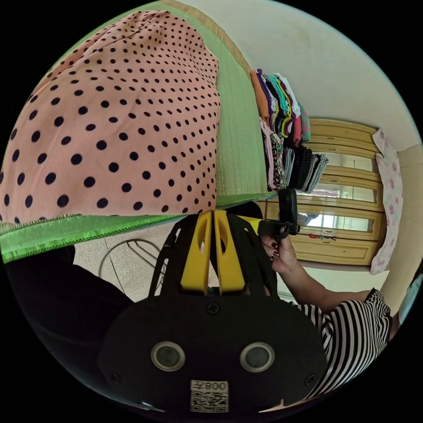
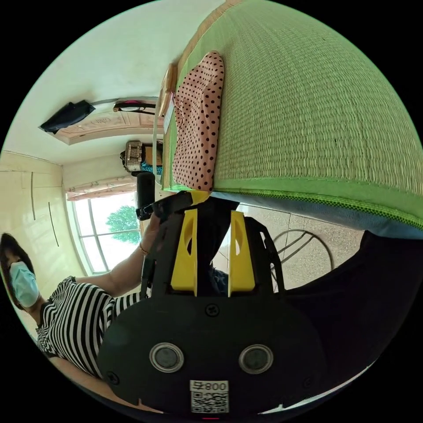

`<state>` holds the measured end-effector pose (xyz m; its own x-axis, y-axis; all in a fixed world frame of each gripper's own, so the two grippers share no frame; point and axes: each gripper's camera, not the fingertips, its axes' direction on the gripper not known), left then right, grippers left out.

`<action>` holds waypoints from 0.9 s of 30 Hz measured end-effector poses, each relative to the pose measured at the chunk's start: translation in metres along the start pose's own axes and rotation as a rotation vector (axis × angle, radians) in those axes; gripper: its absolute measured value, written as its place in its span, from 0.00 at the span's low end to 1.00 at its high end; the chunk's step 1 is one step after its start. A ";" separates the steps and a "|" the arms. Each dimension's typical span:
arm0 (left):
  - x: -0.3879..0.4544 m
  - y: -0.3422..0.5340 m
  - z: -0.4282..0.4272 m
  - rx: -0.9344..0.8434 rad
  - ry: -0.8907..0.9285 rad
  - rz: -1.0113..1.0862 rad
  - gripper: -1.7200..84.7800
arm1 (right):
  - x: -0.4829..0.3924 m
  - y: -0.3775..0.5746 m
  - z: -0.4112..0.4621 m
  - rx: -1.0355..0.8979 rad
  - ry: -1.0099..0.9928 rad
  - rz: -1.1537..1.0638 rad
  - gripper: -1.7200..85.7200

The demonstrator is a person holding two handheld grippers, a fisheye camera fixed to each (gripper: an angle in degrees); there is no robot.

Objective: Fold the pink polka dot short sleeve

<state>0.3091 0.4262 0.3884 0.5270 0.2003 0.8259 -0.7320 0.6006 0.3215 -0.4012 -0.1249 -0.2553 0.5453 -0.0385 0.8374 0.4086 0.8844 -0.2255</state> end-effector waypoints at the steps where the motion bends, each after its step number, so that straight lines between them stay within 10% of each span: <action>1: -0.001 0.000 0.001 0.007 0.005 -0.010 0.04 | 0.004 0.000 -0.003 0.004 -0.015 0.004 0.15; 27: 0.022 0.021 0.021 0.026 0.060 0.041 0.02 | 0.073 -0.027 -0.014 -0.003 -0.220 0.061 0.13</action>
<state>0.2964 0.4266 0.4229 0.5203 0.2707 0.8099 -0.7644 0.5705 0.3004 -0.3623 -0.1581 -0.1953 0.3966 0.1180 0.9104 0.3817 0.8807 -0.2804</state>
